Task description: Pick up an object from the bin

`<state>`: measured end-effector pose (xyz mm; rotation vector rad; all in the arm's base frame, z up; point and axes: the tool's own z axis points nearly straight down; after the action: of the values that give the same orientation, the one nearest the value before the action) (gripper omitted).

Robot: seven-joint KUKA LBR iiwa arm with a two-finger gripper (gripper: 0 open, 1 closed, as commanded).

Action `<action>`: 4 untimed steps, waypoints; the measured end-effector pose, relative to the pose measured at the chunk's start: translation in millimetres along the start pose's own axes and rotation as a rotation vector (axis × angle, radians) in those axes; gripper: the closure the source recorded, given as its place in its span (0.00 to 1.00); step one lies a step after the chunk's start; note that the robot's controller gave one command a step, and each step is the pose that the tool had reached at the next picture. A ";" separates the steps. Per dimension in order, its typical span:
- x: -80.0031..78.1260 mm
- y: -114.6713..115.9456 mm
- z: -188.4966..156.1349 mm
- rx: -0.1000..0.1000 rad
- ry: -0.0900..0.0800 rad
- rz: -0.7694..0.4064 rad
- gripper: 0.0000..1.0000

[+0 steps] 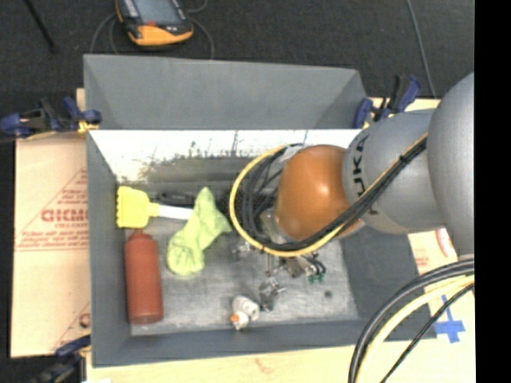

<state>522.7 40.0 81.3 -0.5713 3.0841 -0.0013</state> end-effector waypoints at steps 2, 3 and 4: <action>41.1 10.7 8.8 -0.002 0.004 0.104 1.00; 19.6 6.3 -111.0 0.000 0.002 0.106 1.00; 19.6 6.4 -111.0 0.000 0.002 0.106 0.00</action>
Offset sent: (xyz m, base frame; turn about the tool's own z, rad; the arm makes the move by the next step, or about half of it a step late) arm 0.0000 0.0000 0.0000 0.0000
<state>501.5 38.9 192.1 -0.4072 3.1120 -0.0011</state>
